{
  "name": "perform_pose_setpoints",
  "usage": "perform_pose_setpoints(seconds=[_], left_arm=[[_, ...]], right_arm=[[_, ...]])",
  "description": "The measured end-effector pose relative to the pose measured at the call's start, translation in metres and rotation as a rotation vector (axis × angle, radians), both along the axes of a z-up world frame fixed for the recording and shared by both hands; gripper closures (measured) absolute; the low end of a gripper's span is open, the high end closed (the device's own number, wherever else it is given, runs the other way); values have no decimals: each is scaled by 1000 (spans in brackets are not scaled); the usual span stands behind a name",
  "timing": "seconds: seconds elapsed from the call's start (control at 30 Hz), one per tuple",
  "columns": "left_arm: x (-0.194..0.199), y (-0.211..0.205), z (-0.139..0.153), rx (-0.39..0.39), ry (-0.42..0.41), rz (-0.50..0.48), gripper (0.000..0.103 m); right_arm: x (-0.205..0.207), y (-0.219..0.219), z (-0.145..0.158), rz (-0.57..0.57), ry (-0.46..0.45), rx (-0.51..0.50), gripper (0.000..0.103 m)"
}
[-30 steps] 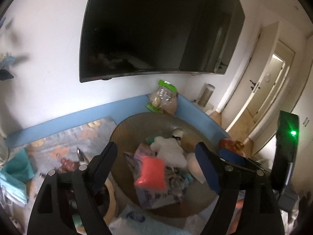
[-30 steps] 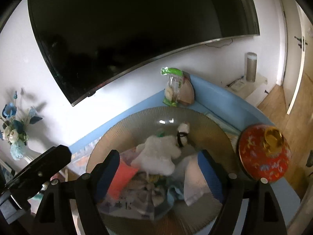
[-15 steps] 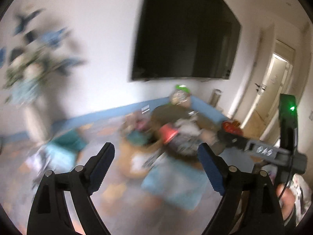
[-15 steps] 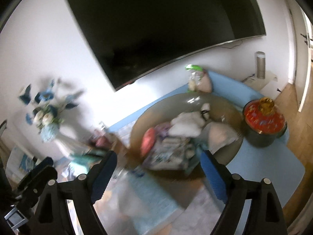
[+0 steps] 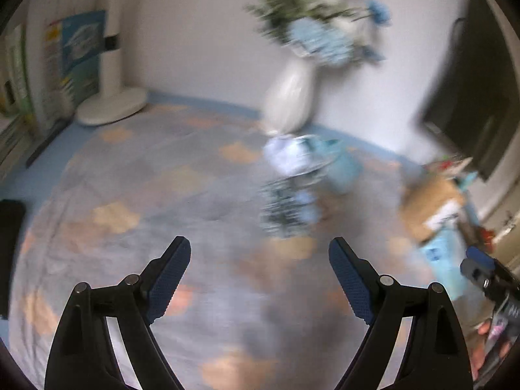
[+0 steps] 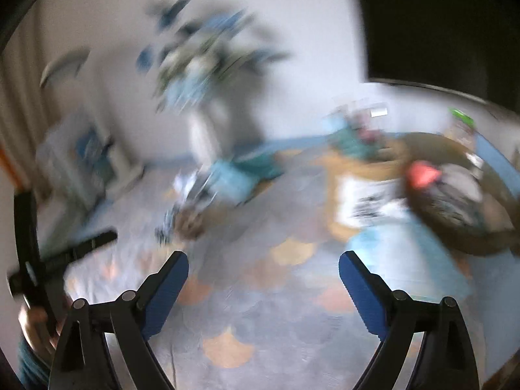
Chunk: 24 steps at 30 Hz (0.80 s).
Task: Organize soft objects
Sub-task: 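Move both open grippers back over the remaining items on the bed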
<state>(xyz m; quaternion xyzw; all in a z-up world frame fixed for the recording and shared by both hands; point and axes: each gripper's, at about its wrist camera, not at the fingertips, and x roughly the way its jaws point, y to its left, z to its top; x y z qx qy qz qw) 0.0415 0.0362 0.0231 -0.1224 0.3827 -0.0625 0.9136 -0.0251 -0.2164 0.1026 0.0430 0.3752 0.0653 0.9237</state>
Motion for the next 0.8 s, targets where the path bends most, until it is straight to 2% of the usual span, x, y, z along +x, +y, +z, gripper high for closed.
perform_pose_setpoints(seconds=[0.1, 0.2, 0.27, 0.33, 0.5, 0.57, 0.67, 0.8], left_arm=[[10, 11, -23, 51, 30, 37, 17], [12, 12, -40, 84, 40, 60, 17], [13, 14, -50, 98, 74, 74, 17], [12, 16, -49, 103, 59, 89, 17], [17, 15, -55, 128, 110, 90, 14], [19, 13, -55, 139, 113, 85, 11], [19, 5, -57, 188, 129, 69, 2], [21, -9, -63, 285, 160, 50, 1]], right_arm=[[20, 34, -37, 62, 78, -81, 10], [38, 50, -73, 72, 148, -107, 10], [43, 55, -92, 77, 160, -113, 10], [48, 57, -106, 78, 196, -121, 10], [50, 58, -108, 80, 204, -132, 0], [52, 62, -110, 83, 214, -157, 0], [52, 66, -109, 83, 214, -171, 0], [52, 63, -109, 84, 215, -173, 0]])
